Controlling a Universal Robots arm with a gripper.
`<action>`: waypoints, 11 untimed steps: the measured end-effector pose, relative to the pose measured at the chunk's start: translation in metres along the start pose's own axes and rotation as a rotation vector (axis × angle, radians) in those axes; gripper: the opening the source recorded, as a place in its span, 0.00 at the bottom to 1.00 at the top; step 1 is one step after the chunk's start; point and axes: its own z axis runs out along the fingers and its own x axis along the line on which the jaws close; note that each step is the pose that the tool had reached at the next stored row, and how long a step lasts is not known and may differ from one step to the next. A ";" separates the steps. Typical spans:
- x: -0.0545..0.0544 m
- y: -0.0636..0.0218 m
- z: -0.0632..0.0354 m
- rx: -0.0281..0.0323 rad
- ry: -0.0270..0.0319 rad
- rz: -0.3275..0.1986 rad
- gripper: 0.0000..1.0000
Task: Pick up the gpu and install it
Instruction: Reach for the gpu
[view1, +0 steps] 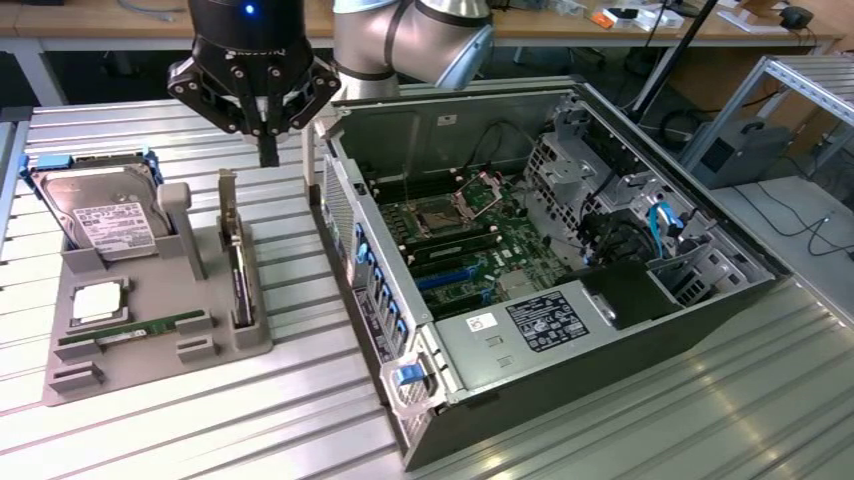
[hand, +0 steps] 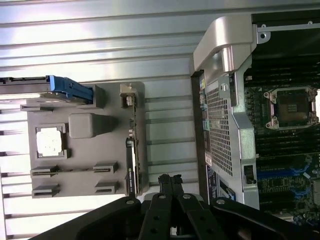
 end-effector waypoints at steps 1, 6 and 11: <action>0.001 0.0000 0.0000 0.0000 0.0000 0.000 0.11; 0.007 -0.0005 -0.0002 0.0000 0.0000 0.000 0.11; 0.011 -0.0008 -0.0003 0.0000 0.0000 0.000 0.11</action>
